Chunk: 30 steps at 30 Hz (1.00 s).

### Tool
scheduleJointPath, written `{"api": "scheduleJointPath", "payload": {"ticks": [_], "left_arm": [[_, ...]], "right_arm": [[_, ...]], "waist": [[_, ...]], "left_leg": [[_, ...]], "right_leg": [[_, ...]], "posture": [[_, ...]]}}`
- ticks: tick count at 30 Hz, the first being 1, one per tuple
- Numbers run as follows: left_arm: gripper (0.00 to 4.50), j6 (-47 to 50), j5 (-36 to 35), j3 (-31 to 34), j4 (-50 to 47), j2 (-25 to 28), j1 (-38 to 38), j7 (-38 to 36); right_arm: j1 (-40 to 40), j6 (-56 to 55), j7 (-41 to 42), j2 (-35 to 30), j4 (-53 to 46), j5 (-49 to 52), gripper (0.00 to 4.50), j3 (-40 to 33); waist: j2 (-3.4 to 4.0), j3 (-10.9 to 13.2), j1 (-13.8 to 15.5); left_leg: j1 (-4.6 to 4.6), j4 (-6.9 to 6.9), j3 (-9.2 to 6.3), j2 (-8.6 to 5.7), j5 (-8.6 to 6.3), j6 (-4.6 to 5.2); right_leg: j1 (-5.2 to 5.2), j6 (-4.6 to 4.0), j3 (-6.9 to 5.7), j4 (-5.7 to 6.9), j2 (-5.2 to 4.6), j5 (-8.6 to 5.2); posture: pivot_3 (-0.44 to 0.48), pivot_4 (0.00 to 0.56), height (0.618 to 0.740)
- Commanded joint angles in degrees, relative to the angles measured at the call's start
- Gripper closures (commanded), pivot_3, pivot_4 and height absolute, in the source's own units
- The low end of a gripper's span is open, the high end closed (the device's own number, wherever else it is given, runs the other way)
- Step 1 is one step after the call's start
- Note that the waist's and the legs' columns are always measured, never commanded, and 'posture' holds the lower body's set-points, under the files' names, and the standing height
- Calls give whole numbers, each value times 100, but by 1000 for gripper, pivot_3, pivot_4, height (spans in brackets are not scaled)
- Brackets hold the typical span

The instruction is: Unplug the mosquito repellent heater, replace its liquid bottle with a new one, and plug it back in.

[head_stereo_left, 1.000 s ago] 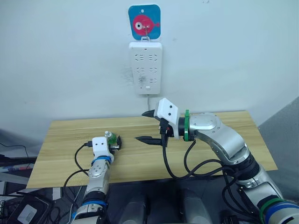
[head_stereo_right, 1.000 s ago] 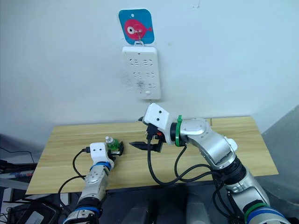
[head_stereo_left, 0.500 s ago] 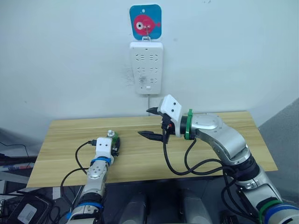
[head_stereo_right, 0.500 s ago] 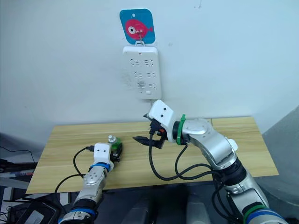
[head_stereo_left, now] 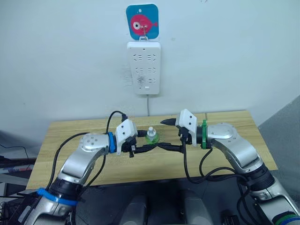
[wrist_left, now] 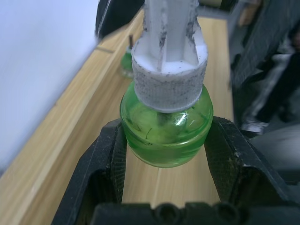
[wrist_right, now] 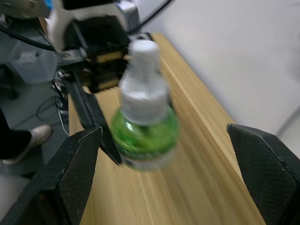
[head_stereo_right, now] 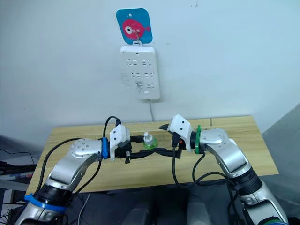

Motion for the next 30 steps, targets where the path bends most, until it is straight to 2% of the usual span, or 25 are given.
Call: {"api": "scheduleJointPath", "payload": {"ticks": [1,9,15,18,26,30], "left_arm": [[2325,160,-124,148,189,-269,-252,159],[2325,360,-62,223,186,-498,-370,432],[2325,271,82,288,354,-523,-449,553],[2325,185,138,276,408,-545,-468,578],[2325,102,168,222,294,-500,-290,501],[2325,46,131,159,96,-443,-158,331]], "right_arm": [[-53,146,-451,270,-348,64,0,-254],[81,-4,-1433,827,-297,-385,0,-272],[209,-59,-1562,939,-311,-481,0,-219],[277,20,-1461,954,-374,-357,578,-203],[270,-29,-1127,913,-384,-225,3322,-125],[210,-71,-812,875,-319,-129,3399,-88]], "waist": [[0,0,5],[0,0,-2],[0,0,-6],[0,0,-6],[0,0,-7],[0,0,-3]], "left_leg": [[0,0,-2,-2,0,0],[-1,1,-4,-3,1,-2],[-1,1,-4,-6,1,-2],[-1,1,-3,-6,1,-2],[-1,1,-3,-6,1,-2],[-1,1,-4,-6,1,-2]], "right_leg": [[1,0,-1,1,0,0],[-1,0,0,2,-4,0],[0,0,0,2,-2,1],[-1,0,1,2,-2,1],[0,0,1,2,-1,1],[0,0,0,2,-1,1]], "posture": [[-77,242,740],[-87,243,740],[-84,243,740],[-82,245,740],[-74,245,740],[-59,242,740]]}}
